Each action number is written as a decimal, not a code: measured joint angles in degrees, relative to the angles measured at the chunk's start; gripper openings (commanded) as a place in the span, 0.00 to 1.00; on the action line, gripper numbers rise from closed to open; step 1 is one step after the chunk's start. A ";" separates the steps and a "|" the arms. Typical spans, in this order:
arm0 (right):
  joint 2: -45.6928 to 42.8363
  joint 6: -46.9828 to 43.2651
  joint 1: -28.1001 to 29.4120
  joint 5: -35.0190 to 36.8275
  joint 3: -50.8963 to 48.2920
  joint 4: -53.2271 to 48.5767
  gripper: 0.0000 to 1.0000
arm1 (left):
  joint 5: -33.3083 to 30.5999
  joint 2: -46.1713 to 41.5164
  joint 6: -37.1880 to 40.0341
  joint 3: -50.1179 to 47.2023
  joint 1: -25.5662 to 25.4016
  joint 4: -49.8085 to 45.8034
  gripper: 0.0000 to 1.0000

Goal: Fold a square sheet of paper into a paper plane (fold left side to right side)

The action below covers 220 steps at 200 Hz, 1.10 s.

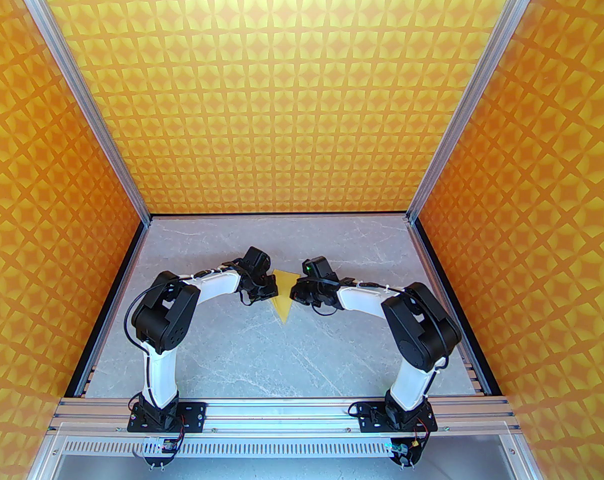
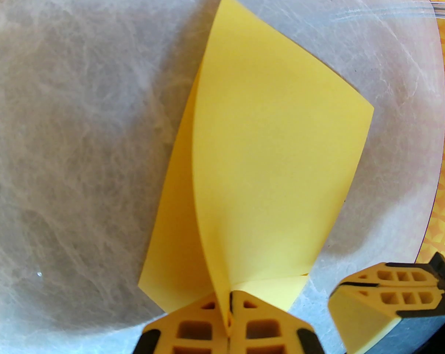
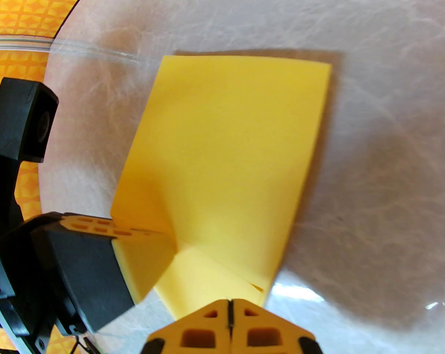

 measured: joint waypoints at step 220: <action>3.82 0.96 0.00 -0.04 1.03 -0.74 0.00 | 1.86 -4.57 -2.75 -6.03 -2.19 2.10 0.18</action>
